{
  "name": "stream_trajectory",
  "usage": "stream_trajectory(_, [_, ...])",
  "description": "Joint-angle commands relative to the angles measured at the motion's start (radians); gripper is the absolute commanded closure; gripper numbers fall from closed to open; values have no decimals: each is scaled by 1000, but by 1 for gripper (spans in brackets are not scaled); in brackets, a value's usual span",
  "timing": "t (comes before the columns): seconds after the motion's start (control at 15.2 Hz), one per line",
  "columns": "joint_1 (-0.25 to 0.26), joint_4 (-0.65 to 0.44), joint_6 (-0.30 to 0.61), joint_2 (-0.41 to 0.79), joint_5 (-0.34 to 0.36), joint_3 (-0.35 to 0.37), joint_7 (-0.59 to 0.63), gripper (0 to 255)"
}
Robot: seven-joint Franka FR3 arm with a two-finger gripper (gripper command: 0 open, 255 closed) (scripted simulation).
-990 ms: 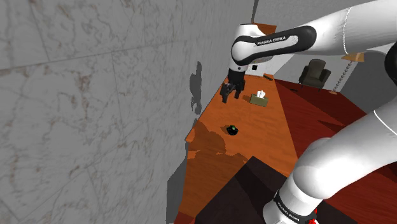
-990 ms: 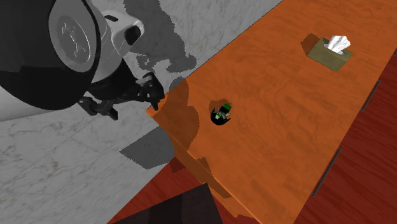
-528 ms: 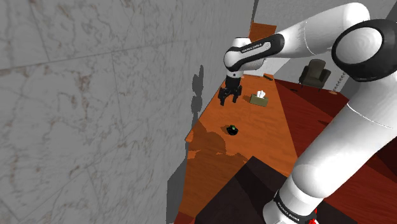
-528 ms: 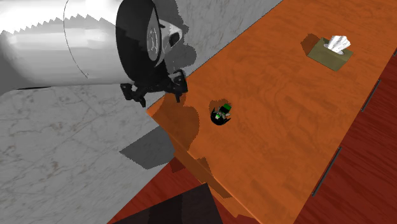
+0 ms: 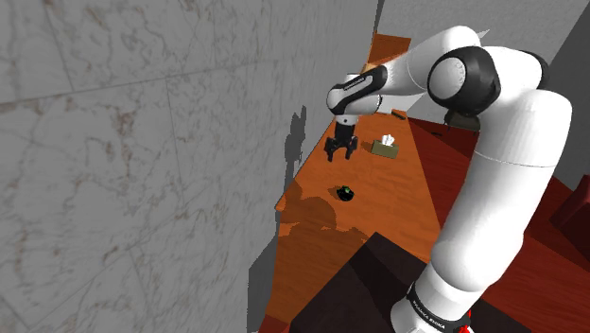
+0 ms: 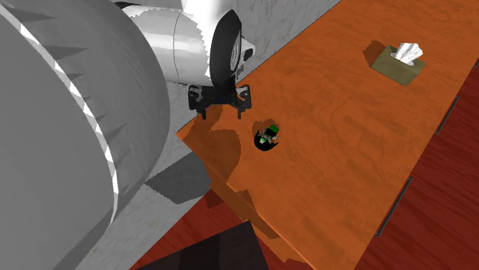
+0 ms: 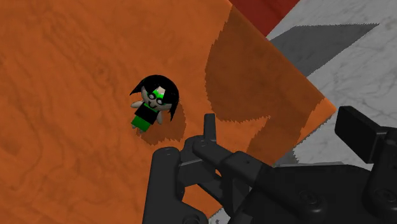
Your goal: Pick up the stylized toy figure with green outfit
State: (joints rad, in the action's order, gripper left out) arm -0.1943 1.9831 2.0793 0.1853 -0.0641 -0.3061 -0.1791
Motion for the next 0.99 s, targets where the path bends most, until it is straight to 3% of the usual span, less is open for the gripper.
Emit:
stream_trajectory(0.0, [-23, -43, 11, 74, -34, -8, -17, 0])
stream_trajectory(0.92, [-245, -558, -88, 620, -220, 6, -52, 0])
